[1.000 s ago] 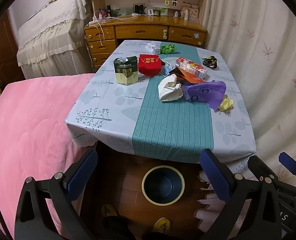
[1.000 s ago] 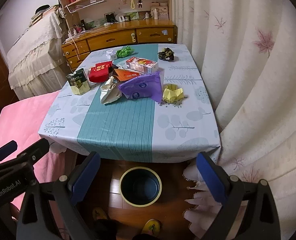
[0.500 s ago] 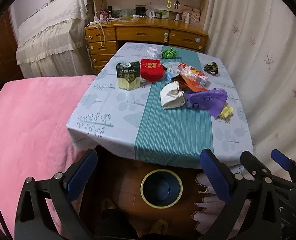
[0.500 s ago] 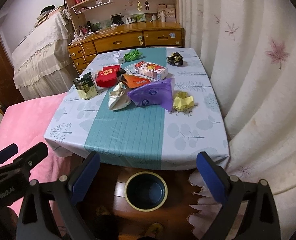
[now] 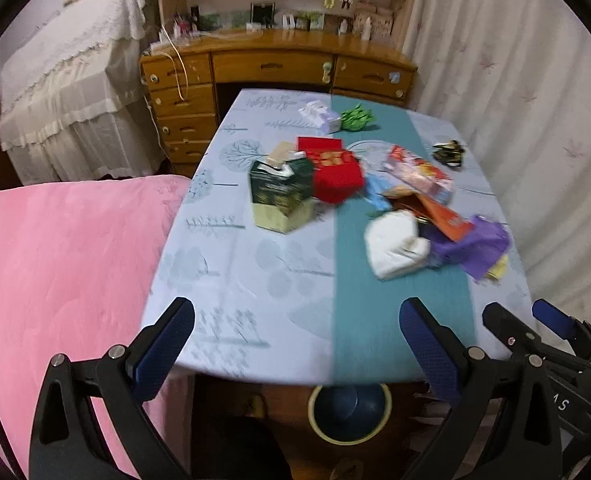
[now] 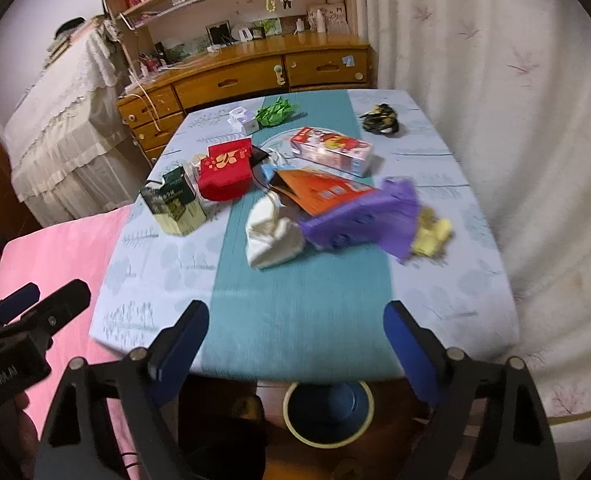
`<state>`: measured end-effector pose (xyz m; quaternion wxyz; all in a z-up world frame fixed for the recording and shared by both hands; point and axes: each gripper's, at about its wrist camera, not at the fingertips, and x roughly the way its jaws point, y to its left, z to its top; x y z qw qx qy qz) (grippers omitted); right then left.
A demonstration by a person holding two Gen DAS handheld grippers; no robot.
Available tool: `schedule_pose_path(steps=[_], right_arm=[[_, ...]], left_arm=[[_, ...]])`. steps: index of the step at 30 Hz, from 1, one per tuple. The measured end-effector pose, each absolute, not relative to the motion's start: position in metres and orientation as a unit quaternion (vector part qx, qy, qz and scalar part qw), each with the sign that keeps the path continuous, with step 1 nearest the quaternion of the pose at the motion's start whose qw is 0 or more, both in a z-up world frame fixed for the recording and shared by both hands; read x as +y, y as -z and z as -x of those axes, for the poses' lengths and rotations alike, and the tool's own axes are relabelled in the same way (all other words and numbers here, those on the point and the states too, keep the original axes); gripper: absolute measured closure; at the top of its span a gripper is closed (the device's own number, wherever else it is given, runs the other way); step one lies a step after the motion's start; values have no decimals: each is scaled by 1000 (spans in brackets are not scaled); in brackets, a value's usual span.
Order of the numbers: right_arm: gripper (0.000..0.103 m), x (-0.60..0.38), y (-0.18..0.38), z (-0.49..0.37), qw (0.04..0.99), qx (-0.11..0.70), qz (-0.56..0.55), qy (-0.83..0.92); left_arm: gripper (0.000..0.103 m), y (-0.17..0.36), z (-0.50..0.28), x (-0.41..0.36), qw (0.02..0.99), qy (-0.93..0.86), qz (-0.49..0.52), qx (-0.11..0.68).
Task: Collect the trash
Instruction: 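Grasp the green tea box with the left tool while the right tool grasps the white tissue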
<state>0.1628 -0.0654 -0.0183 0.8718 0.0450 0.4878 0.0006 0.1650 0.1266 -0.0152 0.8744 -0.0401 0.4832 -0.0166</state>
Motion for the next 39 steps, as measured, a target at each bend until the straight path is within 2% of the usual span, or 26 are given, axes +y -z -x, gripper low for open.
schedule_pose_path(steps=[4, 13, 28, 29, 31, 33, 35, 36, 39], right_arm=[[23, -34, 31, -203, 862, 504, -60, -2], [25, -17, 79, -267, 830, 548, -82, 59], [27, -37, 128, -300, 794, 588, -116, 101], [29, -37, 131, -302, 792, 590, -119, 100], [43, -38, 139, -305, 785, 598, -128, 97], [50, -39, 142, -304, 783, 599, -135, 94], [63, -41, 141, -303, 787, 593, -149, 85], [71, -42, 140, -301, 786, 592, -160, 76], [72, -42, 139, -295, 789, 586, -174, 62]], left_arm=[[2, 34, -217, 160, 859, 39, 24, 509], [2, 81, -321, 175, 833, 144, -99, 526], [2, 112, -386, 135, 772, 280, -202, 534], [2, 116, -388, 132, 766, 283, -204, 540], [2, 124, -391, 129, 756, 286, -207, 552], [3, 131, -394, 125, 747, 288, -206, 562], [22, 134, -394, 122, 744, 290, -201, 567], [36, 136, -394, 121, 738, 292, -196, 576], [36, 134, -393, 122, 739, 292, -162, 585]])
